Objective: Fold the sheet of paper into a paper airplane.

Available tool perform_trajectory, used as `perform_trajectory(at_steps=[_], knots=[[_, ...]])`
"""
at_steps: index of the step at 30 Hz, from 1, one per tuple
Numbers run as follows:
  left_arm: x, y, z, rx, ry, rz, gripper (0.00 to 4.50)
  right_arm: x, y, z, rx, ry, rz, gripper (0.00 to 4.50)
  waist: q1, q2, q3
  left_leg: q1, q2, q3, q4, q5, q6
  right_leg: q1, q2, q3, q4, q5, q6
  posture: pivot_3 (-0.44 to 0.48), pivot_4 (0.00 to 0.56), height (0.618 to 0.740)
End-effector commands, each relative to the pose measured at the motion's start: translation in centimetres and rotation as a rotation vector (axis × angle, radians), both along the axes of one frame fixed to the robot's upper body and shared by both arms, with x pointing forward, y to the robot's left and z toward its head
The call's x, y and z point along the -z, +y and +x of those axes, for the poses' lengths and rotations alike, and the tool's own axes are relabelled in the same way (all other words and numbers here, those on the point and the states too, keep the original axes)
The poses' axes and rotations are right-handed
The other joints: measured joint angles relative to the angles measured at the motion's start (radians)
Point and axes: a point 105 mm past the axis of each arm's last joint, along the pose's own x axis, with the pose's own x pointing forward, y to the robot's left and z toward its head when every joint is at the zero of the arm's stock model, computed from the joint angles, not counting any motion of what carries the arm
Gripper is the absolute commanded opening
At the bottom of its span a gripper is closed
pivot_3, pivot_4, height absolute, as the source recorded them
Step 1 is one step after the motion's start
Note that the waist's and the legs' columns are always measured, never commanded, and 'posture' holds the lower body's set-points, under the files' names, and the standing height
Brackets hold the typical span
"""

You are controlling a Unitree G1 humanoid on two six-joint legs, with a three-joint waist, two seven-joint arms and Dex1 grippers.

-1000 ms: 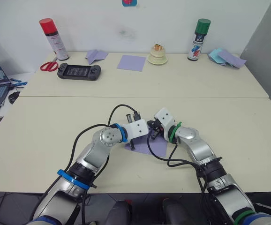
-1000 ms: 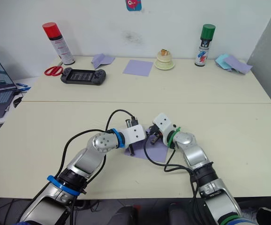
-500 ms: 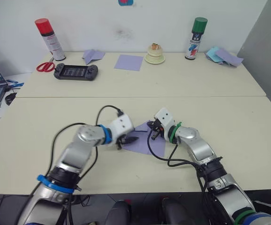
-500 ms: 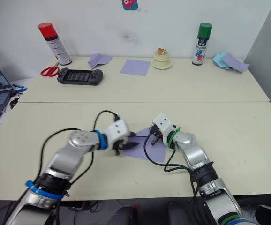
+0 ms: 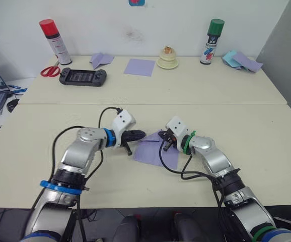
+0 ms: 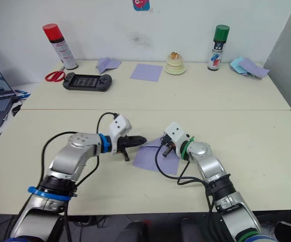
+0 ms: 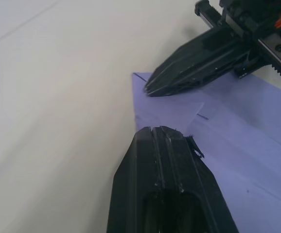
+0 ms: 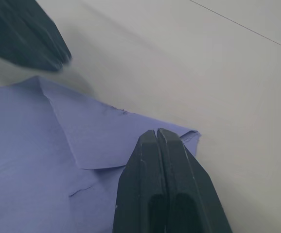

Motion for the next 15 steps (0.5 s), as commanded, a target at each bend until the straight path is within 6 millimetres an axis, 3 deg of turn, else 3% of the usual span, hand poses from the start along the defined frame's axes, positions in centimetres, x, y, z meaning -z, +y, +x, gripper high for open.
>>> perform_trajectory(at_steps=[1,8,11,15], knots=[[-0.3,-0.4,0.9,-0.014,-0.031,0.004,0.06,-0.6,0.4,-0.5,-0.037,-0.026,0.006,0.00,-0.002,0.000,0.000,0.000,0.000,0.000,0.000,0.000,0.000,0.000,0.000,0.000,0.000,0.000,0.000,0.000,0.150,0.740],[3.7,0.3,0.7,-0.033,0.070,0.109,0.06,-1.9,1.3,-0.5,-0.122,-0.155,-0.024,0.00,-0.001,0.000,0.000,0.000,0.000,0.000,0.001,0.000,0.000,0.000,0.000,0.000,0.000,0.000,0.000,0.000,0.150,0.740],[4.3,0.5,0.6,-0.044,0.085,0.122,0.06,-2.3,1.8,0.0,-0.127,-0.172,-0.026,0.00,-0.003,0.000,0.000,0.001,0.000,0.000,0.002,0.000,0.000,0.001,0.000,0.000,0.001,0.000,0.000,0.000,0.150,0.740],[4.6,0.3,0.5,-0.047,0.086,0.131,0.06,-1.1,1.5,0.9,-0.093,-0.135,-0.072,0.00,-0.004,0.000,0.000,0.003,0.000,-0.001,0.001,0.000,0.000,0.002,0.000,-0.001,0.002,0.000,0.000,0.000,0.150,0.740]])
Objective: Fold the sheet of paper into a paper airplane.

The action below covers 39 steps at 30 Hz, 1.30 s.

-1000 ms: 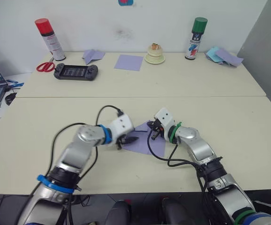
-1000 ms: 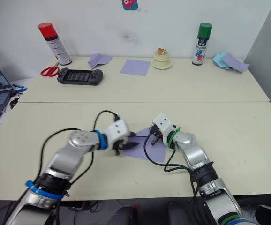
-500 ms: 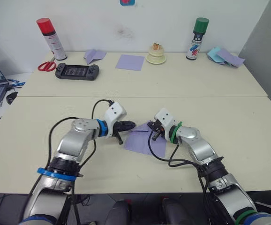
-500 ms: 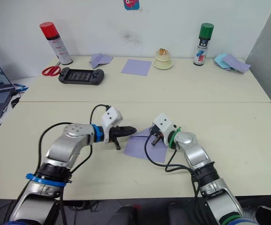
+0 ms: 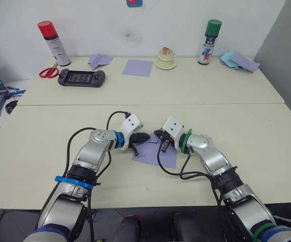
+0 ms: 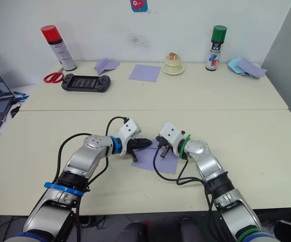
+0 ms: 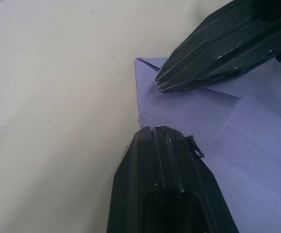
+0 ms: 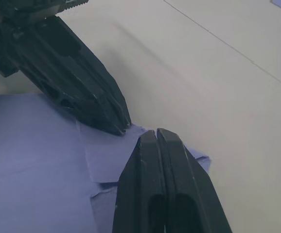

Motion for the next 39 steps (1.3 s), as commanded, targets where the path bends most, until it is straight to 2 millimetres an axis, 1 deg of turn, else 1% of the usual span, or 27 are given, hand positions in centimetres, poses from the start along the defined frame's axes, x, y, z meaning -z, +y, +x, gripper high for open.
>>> perform_trajectory(at_steps=[1,7,9,12,14,17,19,22,26,33,36,39], knots=[[2.6,0.6,-0.5,-0.029,0.075,0.067,0.06,0.1,-0.1,0.7,0.022,-0.012,-0.027,0.00,0.000,0.000,0.000,0.000,0.000,0.000,0.000,0.000,0.000,0.000,0.000,0.000,0.000,0.000,0.000,0.000,0.150,0.740],[2.7,0.6,-0.5,-0.044,0.074,0.066,0.06,1.9,-1.8,1.5,0.110,0.073,-0.076,0.00,0.001,0.001,-0.002,0.001,0.000,0.000,0.001,0.000,0.000,0.002,0.000,0.000,0.000,0.000,0.000,0.000,0.150,0.740],[2.8,0.5,-0.5,-0.047,0.075,0.065,0.06,2.5,-2.7,1.8,0.160,0.091,-0.092,0.00,0.001,0.001,-0.003,0.002,0.000,0.000,0.001,0.000,0.000,0.002,0.000,0.000,0.000,0.000,0.000,0.000,0.150,0.740],[2.8,0.4,-0.5,-0.049,0.077,0.062,0.06,2.9,-3.8,2.3,0.222,0.097,-0.106,0.00,0.001,0.001,-0.004,0.003,0.000,0.000,0.001,0.000,0.000,0.003,0.000,0.000,0.000,0.000,0.000,0.000,0.150,0.740],[2.7,0.4,-0.4,-0.053,0.077,0.057,0.06,2.0,-3.5,2.3,0.216,0.063,-0.066,0.00,0.002,0.001,-0.005,0.003,0.000,0.000,0.001,0.000,0.001,0.003,0.000,0.000,0.000,0.000,0.000,0.000,0.150,0.740],[2.5,0.2,-0.2,-0.062,0.076,0.045,0.06,-0.7,-2.3,2.2,0.184,-0.040,0.068,0.00,0.003,0.001,-0.005,0.003,-0.001,0.000,0.001,0.001,0.001,0.003,0.000,0.000,0.000,0.000,0.000,0.000,0.150,0.740],[2.4,0.2,0.0,-0.065,0.074,0.042,0.06,-2.0,-1.8,1.8,0.154,-0.084,0.133,0.00,0.002,0.002,-0.005,0.002,-0.001,0.000,0.000,0.001,0.001,0.003,0.000,0.001,0.000,0.000,0.000,0.000,0.150,0.740],[2.2,0.1,0.1,-0.068,0.071,0.038,0.06,-2.6,-1.3,1.2,0.113,-0.109,0.164,0.00,0.003,0.002,-0.005,0.002,0.000,0.000,0.000,0.001,0.001,0.002,0.000,0.001,0.000,0.000,0.000,0.000,0.150,0.740],[1.6,-0.2,0.4,-0.067,0.060,0.029,0.06,-0.8,-0.7,0.3,0.059,-0.038,0.111,0.00,0.004,0.002,-0.005,0.002,-0.001,0.000,0.001,0.001,0.001,0.003,0.000,0.000,0.000,0.000,0.000,0.000,0.150,0.740],[-0.7,-0.8,1.3,-0.044,-0.029,0.031,0.06,1.2,-1.0,0.7,0.102,0.036,0.034,0.00,0.004,0.002,-0.004,0.002,-0.001,0.000,0.001,0.001,0.001,0.002,0.000,0.001,0.000,0.000,0.000,0.000,0.150,0.740],[-0.8,-1.0,1.5,-0.036,-0.047,0.048,0.06,1.5,-1.0,0.7,0.104,0.053,0.021,0.00,0.004,0.002,-0.004,0.001,-0.001,0.000,0.001,0.001,0.001,0.002,0.000,0.000,0.000,0.000,0.000,0.000,0.150,0.740],[-0.1,-1.2,1.5,-0.015,-0.043,0.074,0.06,1.7,-1.0,0.7,0.108,0.067,0.011,0.00,0.004,0.002,-0.004,0.001,-0.001,0.000,0.000,0.001,0.001,0.001,0.000,0.000,0.000,0.001,0.000,0.000,0.150,0.740]])
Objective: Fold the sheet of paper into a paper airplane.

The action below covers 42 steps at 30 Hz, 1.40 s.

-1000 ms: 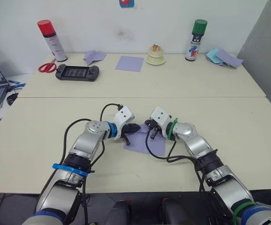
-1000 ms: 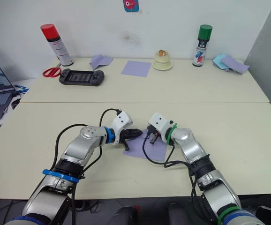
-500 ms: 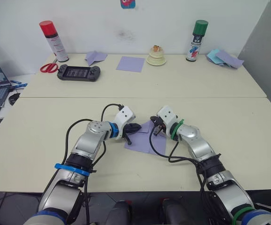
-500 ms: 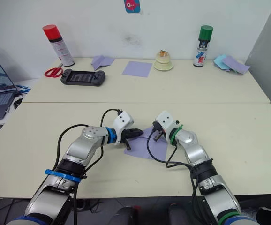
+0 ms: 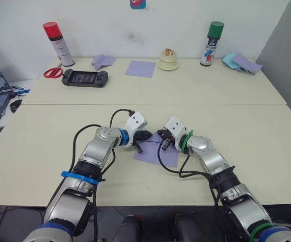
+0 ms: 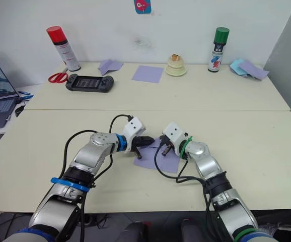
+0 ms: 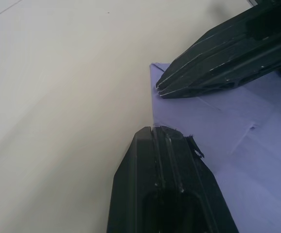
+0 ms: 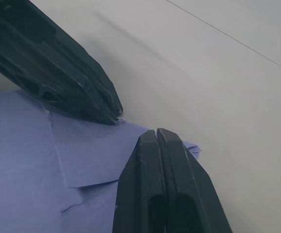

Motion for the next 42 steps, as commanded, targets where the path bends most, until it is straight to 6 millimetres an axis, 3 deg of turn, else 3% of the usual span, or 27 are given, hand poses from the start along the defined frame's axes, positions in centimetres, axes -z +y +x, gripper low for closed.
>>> perform_trajectory(at_steps=[1,8,20,23,37,42], knots=[[0.7,-0.3,0.0,0.032,-0.010,0.051,0.06,0.5,0.1,0.0,0.001,0.023,-0.028,0.00,0.000,0.000,0.000,0.000,0.000,0.000,0.000,0.000,0.000,0.000,0.000,0.000,0.000,0.000,0.000,0.000,0.150,0.740],[1.5,-0.5,-0.9,0.110,-0.023,0.085,0.06,1.1,0.3,-0.6,-0.021,0.050,-0.048,0.00,0.000,0.000,0.000,0.000,0.000,0.000,0.000,0.000,0.000,0.000,0.000,0.000,0.000,0.000,0.000,0.000,0.150,0.740],[2.2,-0.7,-0.3,0.102,-0.001,0.048,0.06,1.5,0.5,-1.0,-0.035,0.066,-0.063,0.00,0.002,0.000,0.000,0.001,-0.001,0.000,0.001,0.000,0.000,0.001,0.000,-0.001,0.000,0.000,0.001,0.000,0.150,0.740],[2.4,-0.5,-1.0,0.143,0.011,0.047,0.06,1.5,0.5,-1.0,-0.035,0.069,-0.067,0.00,0.001,0.000,0.000,0.001,-0.001,0.000,0.001,0.000,0.000,0.001,0.000,0.000,0.000,0.000,0.001,0.000,0.150,0.740],[2.9,4.6,-4.0,0.103,0.074,0.091,0.06,1.7,0.9,-1.2,-0.043,0.082,-0.067,0.00,-0.015,0.001,-0.001,0.002,0.001,0.001,-0.001,0.000,0.000,0.001,0.000,0.001,-0.001,0.000,0.000,0.000,0.150,0.740],[0.3,4.8,-4.2,0.087,0.061,-0.031,0.06,1.7,1.0,-1.2,-0.047,0.084,-0.068,0.00,-0.024,0.001,-0.001,0.002,0.001,0.000,-0.002,0.000,0.000,0.001,0.000,0.000,-0.001,0.000,0.000,0.000,0.150,0.740]])
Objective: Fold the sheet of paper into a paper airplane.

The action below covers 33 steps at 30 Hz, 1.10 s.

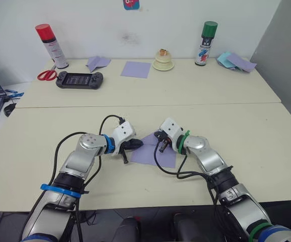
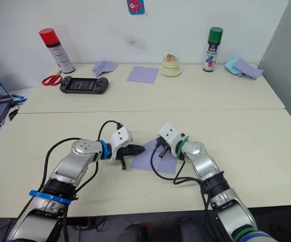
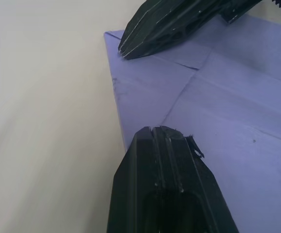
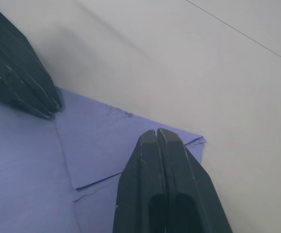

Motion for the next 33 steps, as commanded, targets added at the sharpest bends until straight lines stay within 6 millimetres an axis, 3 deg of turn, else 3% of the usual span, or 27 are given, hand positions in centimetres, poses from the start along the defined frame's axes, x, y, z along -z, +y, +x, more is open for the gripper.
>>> perform_trajectory(at_steps=[1,5,8,16,21,24,28,33], knots=[[-1.4,0.4,-0.7,0.002,0.023,-0.058,0.06,1.6,-0.2,-0.5,-0.007,0.058,-0.030,0.00,-0.001,0.000,0.000,0.000,0.000,0.000,0.000,0.000,0.000,0.000,0.000,0.000,0.000,0.000,0.000,0.000,0.150,0.740],[-4.1,-0.4,-1.0,0.048,-0.011,-0.107,0.06,1.6,-0.3,-0.5,-0.008,0.059,-0.032,0.00,-0.001,0.000,0.000,-0.001,0.000,0.000,0.000,0.000,0.000,-0.001,0.000,0.000,0.000,0.000,0.000,0.000,0.150,0.740],[-4.8,-1.1,-0.5,0.058,-0.044,-0.103,0.06,1.6,-0.2,-0.4,-0.010,0.058,-0.032,0.00,0.000,0.000,0.000,-0.001,0.000,0.000,0.000,0.000,0.000,-0.001,0.000,0.000,0.000,0.000,0.000,0.000,0.150,0.740],[-2.1,-2.9,2.1,0.019,-0.109,-0.023,0.06,1.3,-0.2,-0.3,-0.014,0.045,-0.029,0.00,0.000,0.000,0.000,-0.001,0.000,0.001,0.000,0.000,0.000,-0.001,0.000,0.000,0.000,0.000,0.000,0.000,0.150,0.740],[-0.4,-3.6,2.6,0.017,-0.079,-0.013,0.06,1.1,-0.5,-0.4,-0.004,0.032,-0.021,0.00,0.000,0.000,0.000,-0.002,0.000,0.000,0.000,0.000,0.000,-0.002,0.000,0.000,0.000,0.000,0.000,0.000,0.150,0.740],[0.6,-3.5,2.4,0.014,-0.051,0.002,0.06,-0.3,-0.6,-0.1,0.004,-0.028,0.014,0.00,0.001,0.000,0.000,-0.002,-0.001,0.000,0.000,0.000,0.000,-0.002,0.000,0.000,0.000,0.000,0.000,0.000,0.150,0.740],[1.4,-3.3,1.9,0.026,-0.022,0.020,0.06,-3.8,-1.7,-0.4,-0.027,-0.111,0.084,0.00,0.003,0.000,0.000,-0.003,-0.001,0.000,0.001,0.000,0.000,-0.002,0.000,0.000,0.000,0.000,0.000,0.000,0.150,0.740],[1.8,-3.3,1.6,0.032,-0.018,0.024,0.06,-4.6,-4.4,-2.6,-0.089,-0.081,0.060,0.00,0.006,0.000,0.000,-0.004,-0.001,0.000,0.001,0.000,0.000,-0.002,-0.001,0.000,-0.001,0.000,0.000,0.000,0.150,0.740]])
